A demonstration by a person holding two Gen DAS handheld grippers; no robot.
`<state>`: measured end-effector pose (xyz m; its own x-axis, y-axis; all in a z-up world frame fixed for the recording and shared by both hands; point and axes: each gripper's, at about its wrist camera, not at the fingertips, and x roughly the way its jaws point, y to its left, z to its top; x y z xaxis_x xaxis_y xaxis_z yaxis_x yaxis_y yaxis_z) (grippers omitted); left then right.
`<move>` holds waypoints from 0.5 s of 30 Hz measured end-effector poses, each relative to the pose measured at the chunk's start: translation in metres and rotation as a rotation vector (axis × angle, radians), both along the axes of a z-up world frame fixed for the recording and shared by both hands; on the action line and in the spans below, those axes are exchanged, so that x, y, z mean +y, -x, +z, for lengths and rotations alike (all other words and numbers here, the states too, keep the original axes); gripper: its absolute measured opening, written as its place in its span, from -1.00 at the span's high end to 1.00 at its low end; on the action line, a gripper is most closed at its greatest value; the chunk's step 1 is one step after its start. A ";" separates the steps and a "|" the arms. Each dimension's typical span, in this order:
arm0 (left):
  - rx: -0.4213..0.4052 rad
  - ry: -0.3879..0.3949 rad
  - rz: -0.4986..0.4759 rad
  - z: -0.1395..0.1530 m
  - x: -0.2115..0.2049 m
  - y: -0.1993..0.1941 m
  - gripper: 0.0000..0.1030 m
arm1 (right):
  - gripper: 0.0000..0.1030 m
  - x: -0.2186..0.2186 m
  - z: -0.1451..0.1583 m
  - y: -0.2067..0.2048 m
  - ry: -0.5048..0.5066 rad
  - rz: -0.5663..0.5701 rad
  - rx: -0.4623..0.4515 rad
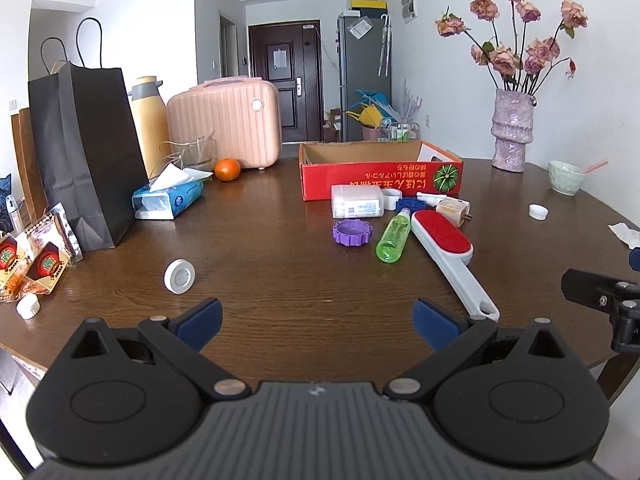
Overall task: Organize rigid objects
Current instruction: 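Grasp the red lint brush with the right gripper while the left gripper approaches the green spray bottle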
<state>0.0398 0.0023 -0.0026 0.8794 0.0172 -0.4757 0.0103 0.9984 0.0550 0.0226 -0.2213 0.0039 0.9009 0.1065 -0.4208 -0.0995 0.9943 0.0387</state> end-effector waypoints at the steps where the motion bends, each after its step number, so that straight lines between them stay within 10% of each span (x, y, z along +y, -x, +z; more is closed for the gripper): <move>1: 0.003 0.000 0.002 -0.001 0.000 -0.002 -1.00 | -1.00 0.000 0.000 -0.002 -0.001 0.001 0.002; 15: 0.040 0.010 0.011 -0.007 0.003 -0.041 -1.00 | -1.00 0.004 -0.005 -0.043 -0.003 0.003 0.037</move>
